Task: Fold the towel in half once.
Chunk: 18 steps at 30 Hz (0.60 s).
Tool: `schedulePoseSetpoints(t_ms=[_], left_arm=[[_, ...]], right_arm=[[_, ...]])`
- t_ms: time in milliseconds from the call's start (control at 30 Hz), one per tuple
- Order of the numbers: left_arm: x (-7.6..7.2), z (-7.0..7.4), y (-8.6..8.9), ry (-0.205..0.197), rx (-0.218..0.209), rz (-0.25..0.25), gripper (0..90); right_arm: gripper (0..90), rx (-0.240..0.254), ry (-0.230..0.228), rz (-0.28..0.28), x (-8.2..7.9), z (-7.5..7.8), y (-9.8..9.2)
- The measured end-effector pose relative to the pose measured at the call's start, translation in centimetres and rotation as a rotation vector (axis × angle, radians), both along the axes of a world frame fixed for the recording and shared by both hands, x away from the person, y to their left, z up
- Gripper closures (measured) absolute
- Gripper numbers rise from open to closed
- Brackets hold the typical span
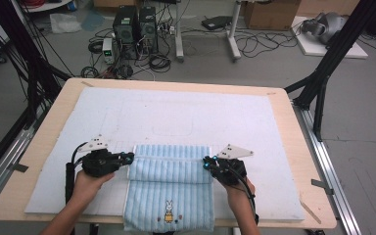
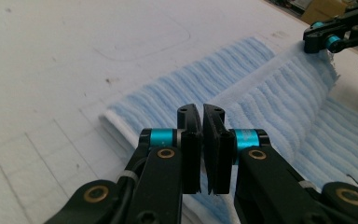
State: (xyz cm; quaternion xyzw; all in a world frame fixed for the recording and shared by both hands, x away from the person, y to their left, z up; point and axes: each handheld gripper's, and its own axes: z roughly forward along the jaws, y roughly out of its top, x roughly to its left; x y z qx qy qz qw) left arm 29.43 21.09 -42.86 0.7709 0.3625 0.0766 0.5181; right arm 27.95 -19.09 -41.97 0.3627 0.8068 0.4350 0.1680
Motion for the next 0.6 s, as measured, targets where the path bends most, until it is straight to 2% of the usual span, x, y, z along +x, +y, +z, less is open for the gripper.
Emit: schedulePoseSetpoints(t_ms=[67, 233, 367, 467, 600], left_arm=[[-0.3, -0.3, -0.1, 0.006, 0.008, -0.008, 85.5], [-1.2, -0.9, -0.1, 0.024, 0.01, -0.02, 85.4], [-1.7, -1.5, 0.1, 0.061, 0.01, -0.029, 85.4], [-2.1, -1.8, 0.1, 0.087, 0.015, -0.047, 85.1], [-2.3, -2.0, 0.2, 0.084, 0.007, -0.063, 81.5]], right_arm=[[83.6, -0.014, 0.01, 0.005, -0.5, -0.4, -0.1], [83.4, -0.005, 0.032, 0.006, -1.6, -1.1, -0.2], [83.1, 0.0, 0.043, 0.009, -2.2, -1.4, -0.2], [82.9, -0.023, 0.058, 0.013, -2.5, -1.8, 0.0], [79.9, -0.032, 0.076, 0.006, -2.9, -2.2, 0.0]])
